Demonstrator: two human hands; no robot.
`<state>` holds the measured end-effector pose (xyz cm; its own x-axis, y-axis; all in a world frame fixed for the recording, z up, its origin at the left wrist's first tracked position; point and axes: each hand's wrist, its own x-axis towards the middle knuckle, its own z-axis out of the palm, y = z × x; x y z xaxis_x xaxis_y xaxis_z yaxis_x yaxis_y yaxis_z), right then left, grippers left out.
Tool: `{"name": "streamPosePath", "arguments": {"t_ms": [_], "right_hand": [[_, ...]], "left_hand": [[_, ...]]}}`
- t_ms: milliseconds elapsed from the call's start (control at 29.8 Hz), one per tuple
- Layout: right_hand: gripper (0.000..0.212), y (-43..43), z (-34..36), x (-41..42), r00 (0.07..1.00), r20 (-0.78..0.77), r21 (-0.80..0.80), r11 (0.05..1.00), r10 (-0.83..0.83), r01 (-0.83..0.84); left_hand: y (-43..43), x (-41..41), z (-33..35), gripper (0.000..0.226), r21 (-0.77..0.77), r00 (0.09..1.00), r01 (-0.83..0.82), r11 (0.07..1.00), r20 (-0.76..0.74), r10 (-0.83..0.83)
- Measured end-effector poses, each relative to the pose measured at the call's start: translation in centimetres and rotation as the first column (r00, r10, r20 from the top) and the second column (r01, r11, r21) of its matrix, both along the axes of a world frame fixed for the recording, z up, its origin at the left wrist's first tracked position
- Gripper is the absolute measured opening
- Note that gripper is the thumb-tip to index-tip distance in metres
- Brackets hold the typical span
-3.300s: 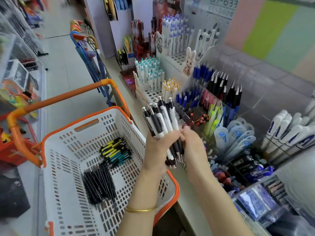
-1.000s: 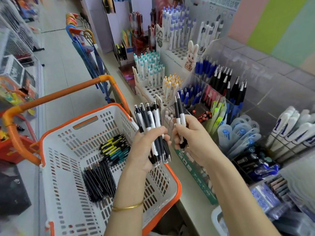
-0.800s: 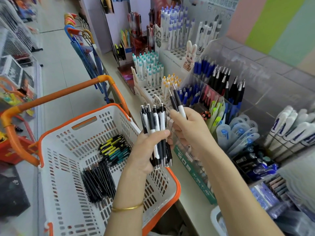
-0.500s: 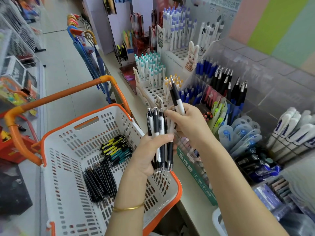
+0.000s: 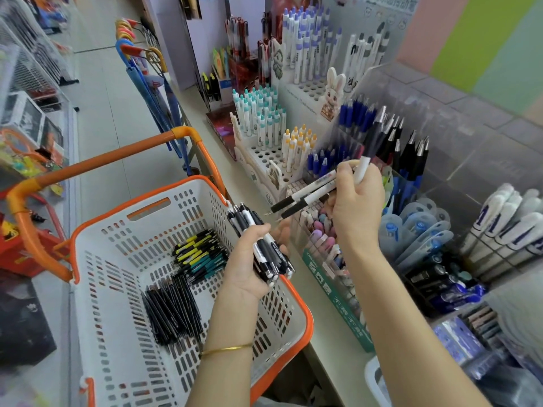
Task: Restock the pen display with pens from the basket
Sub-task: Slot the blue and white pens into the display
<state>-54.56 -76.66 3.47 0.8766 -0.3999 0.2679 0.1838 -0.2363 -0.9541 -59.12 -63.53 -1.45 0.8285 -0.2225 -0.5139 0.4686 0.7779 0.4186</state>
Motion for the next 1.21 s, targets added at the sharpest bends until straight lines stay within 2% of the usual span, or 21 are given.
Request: {"name": "streamPosePath", "arguments": {"t_ms": [134,336,470,537,604,672,806,907,974,1074,1142,1175,1209], "right_hand": [[0.018,0.8,-1.3,-1.3,0.996,0.063,-0.034,0.997,-0.063,0.066],[0.014,1.4,-4.0,-3.9,0.997,-0.069,0.032,0.999,0.044,-0.042],[0.016,0.8,-4.8,-4.5,0.97,-0.216,-0.039,0.992,0.111,-0.122],[0.015,0.2,-4.7,-4.5,0.945,-0.278,-0.07,0.978,0.171,-0.197],[0.018,-0.4,-4.2,-4.5,0.905,-0.336,-0.154,0.933,0.259,-0.324],[0.018,-0.5,-3.6,-4.6,0.87,-0.364,-0.247,0.866,0.333,-0.435],[0.021,0.0,-2.9,-4.9,0.794,-0.377,-0.2,0.795,0.477,-0.573],[0.006,0.2,-2.4,-5.0,0.707,-0.347,-0.124,0.717,0.616,-0.686],[0.016,0.1,-2.3,-5.0,0.686,-0.353,-0.123,0.695,0.636,-0.709],[0.018,0.3,-2.6,-5.0,0.711,-0.386,-0.237,0.682,0.587,-0.692],[0.021,0.4,-2.8,-4.8,0.735,-0.426,-0.316,0.675,0.527,-0.667],[0.019,0.3,-2.9,-4.7,0.742,-0.436,-0.3,0.695,0.509,-0.654],[0.016,0.2,-2.9,-4.6,0.744,-0.434,-0.214,0.745,0.507,-0.632]], "left_hand": [[-0.5,-0.1,-0.1,0.02,-0.152,0.994,-0.093,0.984,0.043,0.1],[-0.9,1.0,0.7,0.027,-0.274,0.955,-0.232,0.933,0.117,0.272],[-0.1,1.4,1.1,0.021,-0.136,0.95,-0.259,0.956,0.144,0.278],[0.3,1.6,1.2,0.03,-0.045,0.961,-0.226,0.973,0.151,0.23],[0.8,1.7,1.1,0.037,0.034,0.973,-0.199,0.979,0.129,0.194],[1.2,1.7,1.1,0.026,0.112,0.981,-0.164,0.98,0.12,0.151],[1.3,1.6,1.2,0.021,0.246,0.989,-0.101,0.964,0.134,0.069],[1.4,1.3,1.4,0.018,0.304,0.991,-0.072,0.95,0.13,0.034],[1.5,1.2,1.3,0.016,0.319,0.991,-0.053,0.946,0.134,0.01],[1.5,1.1,0.8,0.006,0.324,0.988,-0.022,0.946,0.149,-0.028],[1.3,1.0,0.6,0.03,0.27,0.986,-0.005,0.963,0.162,-0.041],[1.1,0.9,0.6,0.038,0.209,0.984,0.0,0.978,0.173,-0.037],[1.0,0.9,0.6,0.037,0.135,0.981,-0.001,0.991,0.192,-0.025]]}}
